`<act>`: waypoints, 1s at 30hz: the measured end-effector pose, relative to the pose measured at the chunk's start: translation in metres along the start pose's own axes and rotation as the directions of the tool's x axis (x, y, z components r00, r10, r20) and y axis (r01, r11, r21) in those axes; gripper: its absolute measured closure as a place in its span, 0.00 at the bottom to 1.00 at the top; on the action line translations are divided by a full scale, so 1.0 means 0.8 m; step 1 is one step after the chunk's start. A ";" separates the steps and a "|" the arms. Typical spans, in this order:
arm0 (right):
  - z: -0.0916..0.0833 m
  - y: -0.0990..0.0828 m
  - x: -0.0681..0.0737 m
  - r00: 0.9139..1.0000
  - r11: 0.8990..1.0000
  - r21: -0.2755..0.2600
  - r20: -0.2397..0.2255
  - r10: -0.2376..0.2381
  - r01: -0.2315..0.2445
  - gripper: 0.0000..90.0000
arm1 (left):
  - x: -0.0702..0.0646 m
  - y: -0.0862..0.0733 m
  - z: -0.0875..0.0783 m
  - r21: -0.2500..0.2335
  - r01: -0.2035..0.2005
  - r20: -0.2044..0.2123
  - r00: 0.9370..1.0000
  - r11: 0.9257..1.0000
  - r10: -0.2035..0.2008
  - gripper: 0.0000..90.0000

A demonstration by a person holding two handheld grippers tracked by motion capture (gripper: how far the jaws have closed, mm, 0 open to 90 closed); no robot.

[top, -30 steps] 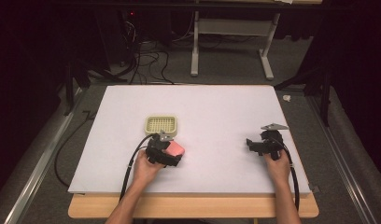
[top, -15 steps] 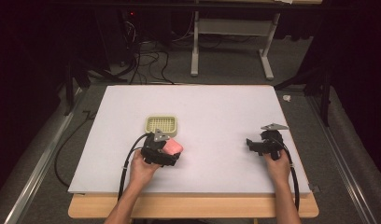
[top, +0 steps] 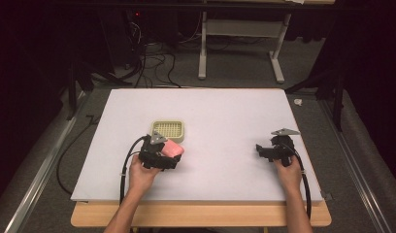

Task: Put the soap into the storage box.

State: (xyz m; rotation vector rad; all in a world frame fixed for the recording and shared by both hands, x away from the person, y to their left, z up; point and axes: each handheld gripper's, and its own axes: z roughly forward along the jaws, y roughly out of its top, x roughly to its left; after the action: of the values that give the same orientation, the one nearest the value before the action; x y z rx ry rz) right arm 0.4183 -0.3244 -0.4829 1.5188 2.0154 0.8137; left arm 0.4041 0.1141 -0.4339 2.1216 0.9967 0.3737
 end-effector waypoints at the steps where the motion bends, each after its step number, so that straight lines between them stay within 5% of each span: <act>1: 0.000 0.000 0.000 1.000 1.000 0.001 -0.001 0.001 -0.001 0.17 | 0.001 0.001 -0.001 -0.004 0.004 0.001 1.000 1.000 -0.004 0.15; 15: 0.000 0.000 0.000 1.000 1.000 0.000 -0.001 0.000 0.000 0.17 | 0.023 0.009 -0.011 -0.034 0.091 -0.022 0.996 0.995 -0.092 0.15; 30: 0.000 0.000 0.000 1.000 1.000 0.001 -0.002 0.001 -0.001 0.17 | 0.044 0.025 -0.014 -0.050 0.131 -0.103 0.985 0.990 -0.136 0.15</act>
State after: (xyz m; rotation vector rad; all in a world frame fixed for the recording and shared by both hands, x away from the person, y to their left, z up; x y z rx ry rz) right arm 0.4182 -0.3242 -0.4829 1.5197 2.0170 0.8151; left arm 0.4316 0.1381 -0.4134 2.0011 1.1751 0.4411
